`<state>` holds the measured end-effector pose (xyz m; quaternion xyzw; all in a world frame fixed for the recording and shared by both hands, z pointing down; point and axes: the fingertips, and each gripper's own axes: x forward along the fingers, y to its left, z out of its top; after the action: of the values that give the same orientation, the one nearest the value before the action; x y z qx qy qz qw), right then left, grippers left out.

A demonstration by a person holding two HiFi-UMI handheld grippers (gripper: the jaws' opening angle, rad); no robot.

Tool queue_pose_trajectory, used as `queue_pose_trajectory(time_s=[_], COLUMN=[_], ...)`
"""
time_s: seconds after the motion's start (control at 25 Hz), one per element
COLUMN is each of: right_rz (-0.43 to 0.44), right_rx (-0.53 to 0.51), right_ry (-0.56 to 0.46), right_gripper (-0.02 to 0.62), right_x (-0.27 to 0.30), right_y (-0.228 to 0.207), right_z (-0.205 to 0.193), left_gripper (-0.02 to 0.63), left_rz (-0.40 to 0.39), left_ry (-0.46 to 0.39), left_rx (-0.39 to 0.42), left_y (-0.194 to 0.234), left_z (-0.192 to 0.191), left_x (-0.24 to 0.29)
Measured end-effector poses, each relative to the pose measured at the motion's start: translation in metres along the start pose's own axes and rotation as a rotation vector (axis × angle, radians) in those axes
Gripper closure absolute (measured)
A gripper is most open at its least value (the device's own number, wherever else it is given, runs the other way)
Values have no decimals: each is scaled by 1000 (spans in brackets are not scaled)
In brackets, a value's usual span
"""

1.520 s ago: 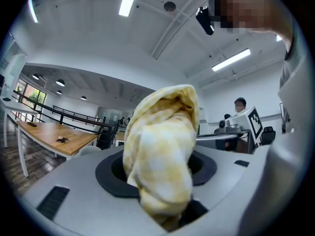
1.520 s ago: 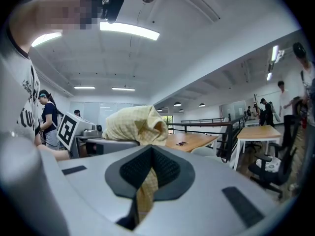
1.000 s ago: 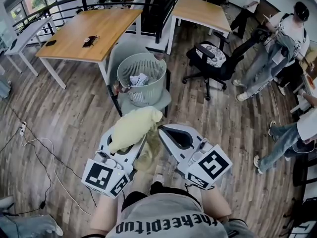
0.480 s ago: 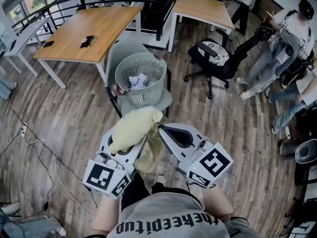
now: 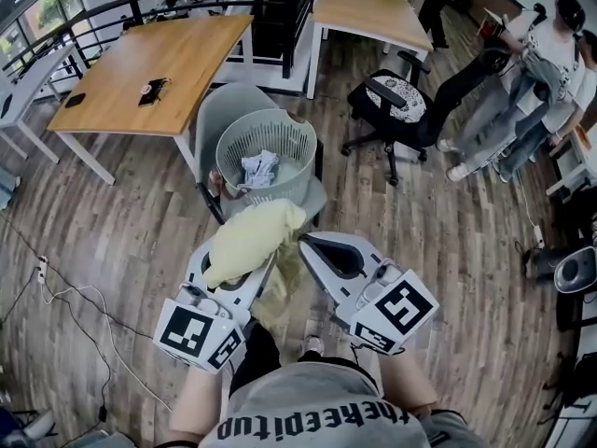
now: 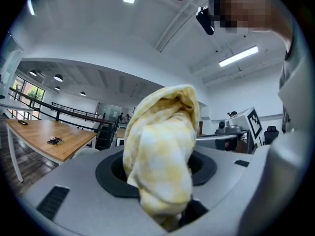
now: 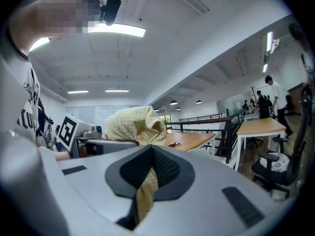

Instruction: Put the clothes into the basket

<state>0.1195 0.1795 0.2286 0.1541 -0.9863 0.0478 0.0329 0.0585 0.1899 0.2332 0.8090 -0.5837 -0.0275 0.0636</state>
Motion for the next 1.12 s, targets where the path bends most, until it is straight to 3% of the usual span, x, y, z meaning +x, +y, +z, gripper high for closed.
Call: queue_pose_trajectory(time_s=[0.36,1.12], right_rz=[-46,-157], right_rx=[13,31], right_ry=[1,17], right_gripper=[586,586], right_x=[53,105], right_y=[-10,-6], right_z=[3,-1], left_gripper=[387,387], left_rz=[-43,-151], left_ry=[15,37], left_rx=[-4,-19], left_y=[54,112], left_z=[6,5], left_x=[12,16])
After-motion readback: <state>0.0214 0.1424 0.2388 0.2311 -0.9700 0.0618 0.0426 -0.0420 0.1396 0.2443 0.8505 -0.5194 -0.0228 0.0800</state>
